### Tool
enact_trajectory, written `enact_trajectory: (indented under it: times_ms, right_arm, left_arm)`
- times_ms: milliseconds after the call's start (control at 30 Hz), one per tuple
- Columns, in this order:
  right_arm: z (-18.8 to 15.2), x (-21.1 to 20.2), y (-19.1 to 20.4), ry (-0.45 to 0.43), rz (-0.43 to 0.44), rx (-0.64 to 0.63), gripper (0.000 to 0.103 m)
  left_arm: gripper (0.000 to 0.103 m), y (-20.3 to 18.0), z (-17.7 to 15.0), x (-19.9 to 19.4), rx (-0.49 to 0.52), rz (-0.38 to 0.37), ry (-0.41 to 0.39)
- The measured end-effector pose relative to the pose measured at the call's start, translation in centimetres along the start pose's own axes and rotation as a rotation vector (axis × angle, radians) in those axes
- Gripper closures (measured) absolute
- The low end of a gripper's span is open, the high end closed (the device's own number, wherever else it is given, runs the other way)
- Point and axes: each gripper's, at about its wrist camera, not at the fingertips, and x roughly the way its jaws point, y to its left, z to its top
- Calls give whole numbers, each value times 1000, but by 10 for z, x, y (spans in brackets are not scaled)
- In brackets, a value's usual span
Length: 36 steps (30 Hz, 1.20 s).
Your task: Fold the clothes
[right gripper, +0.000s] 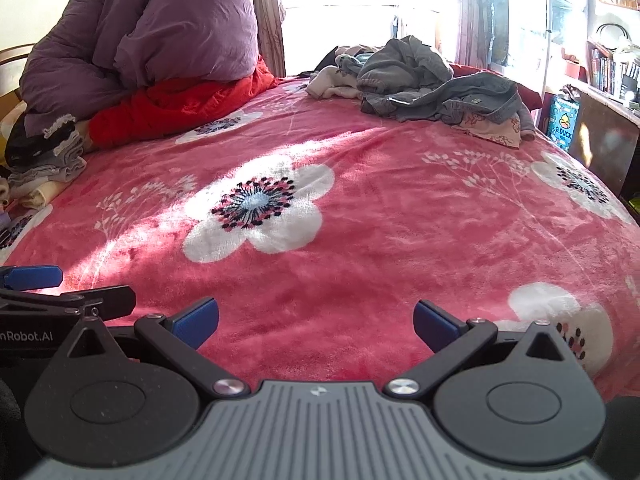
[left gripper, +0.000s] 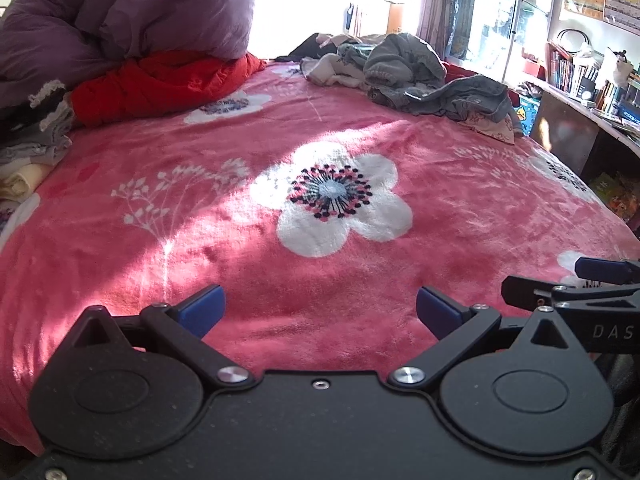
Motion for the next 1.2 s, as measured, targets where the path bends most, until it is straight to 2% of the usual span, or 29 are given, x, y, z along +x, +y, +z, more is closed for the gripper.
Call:
enact_trajectory:
  times_ms: [67, 133, 167, 200, 233, 333, 400, 500, 567, 633, 733, 800, 867, 967, 1033, 1067, 1200]
  right_arm:
    - [5, -9, -3, -31, 14, 22, 0]
    - [13, -19, -6, -70, 27, 36, 0]
    - [18, -22, -6, -88, 26, 33, 0]
    - [24, -26, -6, -112, 29, 28, 0]
    - [30, -28, -7, -131, 35, 29, 0]
    - [46, -28, -11, -175, 69, 45, 0]
    - [57, -23, -14, -200, 96, 48, 0]
    - [71, -8, -24, -241, 148, 33, 0]
    - [81, 10, -35, -248, 168, 35, 0]
    - [91, 33, -50, -226, 172, 38, 0]
    - [100, 73, -79, -204, 110, 58, 0]
    - [105, 100, -99, -194, 66, 73, 0]
    - [101, 125, -123, -198, 55, 106, 0]
    - [80, 156, -164, -213, 27, 244, 0]
    - [71, 174, -188, -164, 12, 353, 0]
    - [73, 180, -196, -150, 17, 382, 0]
    - [91, 191, -219, -188, -27, 404, 0]
  left_arm:
    - [0, 1, 7, -17, -14, 6, -80]
    - [0, 2, 15, -42, -30, 4, -233]
    - [0, 1, 19, -49, -22, 15, -274]
    - [0, -1, 25, -53, -12, 23, -281]
    - [0, -3, 31, -54, 1, 23, -270]
    - [0, -7, 47, -40, 46, 0, -163]
    - [0, -9, 51, -28, 52, 20, -140]
    - [0, -10, 55, -3, 48, -29, -60]
    - [0, -12, 59, 12, 38, -34, -42]
    - [0, -16, 66, 24, 12, -27, -70]
    - [0, -25, 84, 45, -60, -45, -118]
    - [0, -33, 100, 67, -78, -73, -65]
    - [1, -48, 116, 96, -41, -103, 21]
    - [2, -76, 130, 135, 13, -108, 39]
    - [2, -95, 141, 162, 31, -148, 66]
    - [2, -105, 147, 175, 48, -166, 75]
    - [3, -147, 168, 224, 125, -211, 84]
